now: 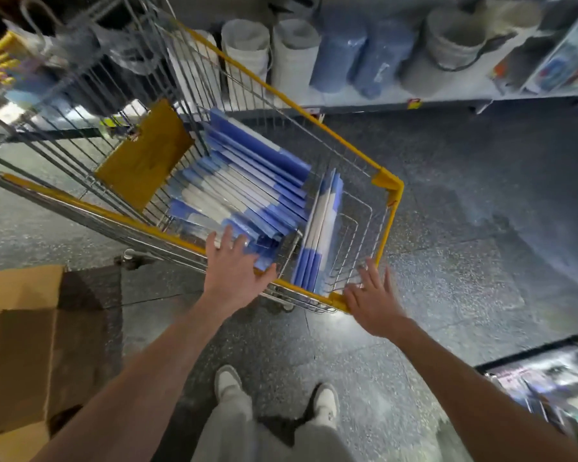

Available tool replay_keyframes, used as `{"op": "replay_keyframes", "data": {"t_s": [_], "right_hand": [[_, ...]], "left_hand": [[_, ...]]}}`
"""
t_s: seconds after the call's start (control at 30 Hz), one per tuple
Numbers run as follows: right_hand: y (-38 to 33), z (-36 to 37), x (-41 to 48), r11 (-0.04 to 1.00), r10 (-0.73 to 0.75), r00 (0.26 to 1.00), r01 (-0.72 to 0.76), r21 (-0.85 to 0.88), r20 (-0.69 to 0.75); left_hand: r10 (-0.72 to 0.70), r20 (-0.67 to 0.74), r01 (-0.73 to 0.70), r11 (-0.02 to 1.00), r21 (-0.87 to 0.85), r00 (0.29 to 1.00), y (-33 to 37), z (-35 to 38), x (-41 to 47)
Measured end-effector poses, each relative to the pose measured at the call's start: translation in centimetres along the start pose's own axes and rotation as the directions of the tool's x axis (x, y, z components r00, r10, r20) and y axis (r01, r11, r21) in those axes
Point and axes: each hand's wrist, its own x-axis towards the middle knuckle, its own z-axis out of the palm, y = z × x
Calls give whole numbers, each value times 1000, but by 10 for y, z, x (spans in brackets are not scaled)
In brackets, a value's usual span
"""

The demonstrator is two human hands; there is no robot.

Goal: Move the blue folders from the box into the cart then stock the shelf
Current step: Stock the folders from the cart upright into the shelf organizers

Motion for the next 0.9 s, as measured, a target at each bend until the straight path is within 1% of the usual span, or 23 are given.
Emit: {"op": "replay_keyframes", "data": {"t_s": [0.07,0.13,0.17,0.23,0.3,0.37,0.4,0.43,0.47,0.5,0.53,0.57,0.6,0.63,0.67,0.73,0.8,0.83,0.9], "right_hand": [[8,19,-30,1000,13,1000,-13,14,23],[14,37,-56,999,42,998,-43,13,48],[15,47,-67,998,60,998,-60,6,25],[20,67,-95,999,47,998,-47,-1,-33],[22,76,-123,999,34,997,-34,11,-64],[26,88,-148,996,84,993,-81,45,-81],[26,98,-154,994,82,992,-75,76,-97],[28,112,-165,989,61,993,-46,144,-104],[27,123,-174,981,46,996,-30,193,-80],[32,130,-186,974,34,998,-20,227,-57],[35,136,-197,966,23,998,-9,259,-50],[39,140,-207,956,-6,998,22,291,-55],[46,143,-222,943,-59,998,65,326,-26],[52,148,-231,926,-111,993,121,358,-48],[62,154,-241,910,-150,987,160,383,-57],[80,162,-261,865,-222,973,227,447,-64],[104,173,-278,865,-158,974,216,453,-164],[119,175,-285,869,-124,979,187,457,-163],[151,182,-299,908,-37,992,85,410,-124]], "left_hand": [[32,2,-32,999,30,999,23,7,-11],[55,-26,-55,998,3,998,43,12,-24],[64,-40,-65,998,-12,997,52,14,-29],[60,-95,-63,998,-29,994,78,21,-43],[-21,-139,13,998,-59,990,101,26,-58],[-167,-141,150,982,-118,976,133,34,-77],[-249,-131,225,958,-175,960,151,37,-87],[-332,-107,297,920,-255,937,174,40,-102],[-414,-75,366,864,-346,907,196,42,-116],[-494,-51,420,786,-454,868,222,47,-131],[-571,0,472,678,-563,821,247,50,-143],[-629,81,511,540,-669,773,267,52,-151],[-650,182,538,403,-741,738,291,52,-161],[-645,280,562,282,-777,711,308,53,-171],[-628,347,581,211,-786,697,322,57,-181],[-606,358,559,176,-811,710,336,68,-197],[-579,369,541,154,-827,728,346,81,-211],[-559,369,534,162,-830,742,346,92,-216],[-507,354,493,168,-854,786,352,113,-232]]}}
